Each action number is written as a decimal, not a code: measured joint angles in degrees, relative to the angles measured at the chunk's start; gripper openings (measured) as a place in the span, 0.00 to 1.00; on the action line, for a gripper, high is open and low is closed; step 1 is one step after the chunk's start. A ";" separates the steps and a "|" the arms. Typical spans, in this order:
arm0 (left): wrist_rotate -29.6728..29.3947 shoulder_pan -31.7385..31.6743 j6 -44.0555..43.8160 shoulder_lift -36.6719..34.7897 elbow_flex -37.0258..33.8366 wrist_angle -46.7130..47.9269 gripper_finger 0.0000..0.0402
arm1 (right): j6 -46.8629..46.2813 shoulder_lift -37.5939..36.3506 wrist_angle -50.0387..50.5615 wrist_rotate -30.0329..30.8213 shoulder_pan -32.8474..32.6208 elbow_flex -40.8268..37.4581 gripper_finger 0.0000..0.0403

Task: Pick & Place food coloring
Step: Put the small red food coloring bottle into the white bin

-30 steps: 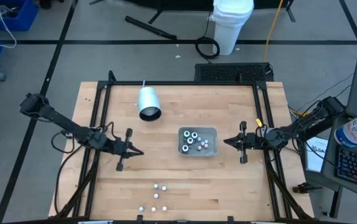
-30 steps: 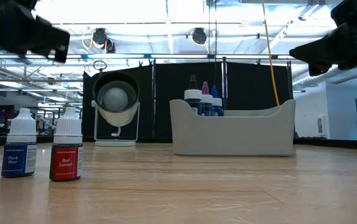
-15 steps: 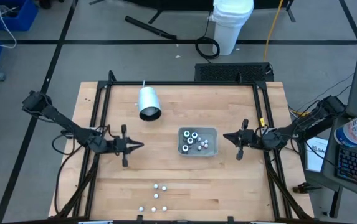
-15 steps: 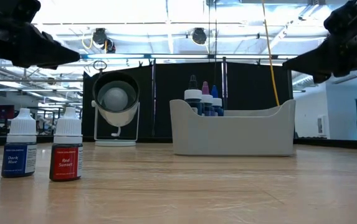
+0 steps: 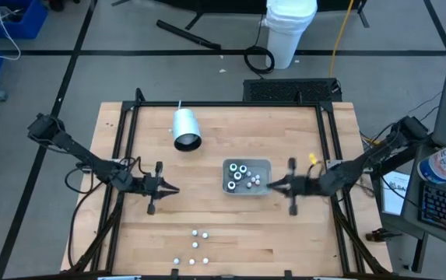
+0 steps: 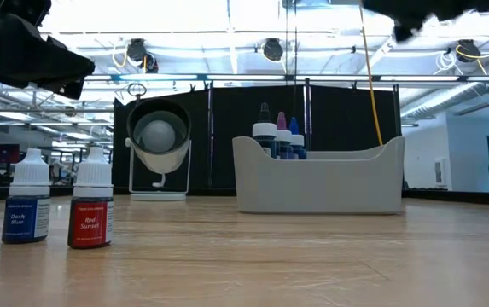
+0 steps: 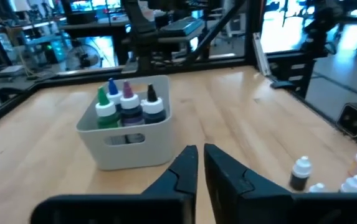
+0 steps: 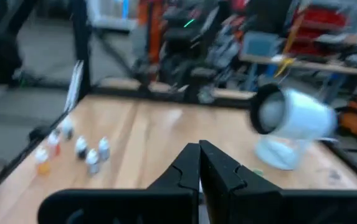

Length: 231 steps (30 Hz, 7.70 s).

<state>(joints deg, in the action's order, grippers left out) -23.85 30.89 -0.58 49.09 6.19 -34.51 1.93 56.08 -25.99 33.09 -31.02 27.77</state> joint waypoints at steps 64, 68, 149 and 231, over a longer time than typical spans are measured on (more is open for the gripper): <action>-0.13 -0.07 0.44 -0.03 0.03 7.33 0.17 | -9.97 66.85 5.26 -24.08 5.81 52.40 0.46; -0.16 -0.07 0.42 -0.03 0.03 7.35 0.17 | -9.64 69.65 1.56 -24.34 5.75 52.32 0.46; -0.29 -0.07 0.72 -0.03 0.03 7.49 0.17 | -8.87 72.21 2.06 -21.61 5.40 52.34 0.17; -2.28 -0.07 0.68 0.04 0.02 4.84 0.17 | -8.47 26.23 -4.03 2.83 16.83 1.42 0.15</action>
<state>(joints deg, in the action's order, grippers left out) -26.13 30.83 0.10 49.12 6.21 -29.67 -6.53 82.31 -30.02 35.92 -14.18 29.19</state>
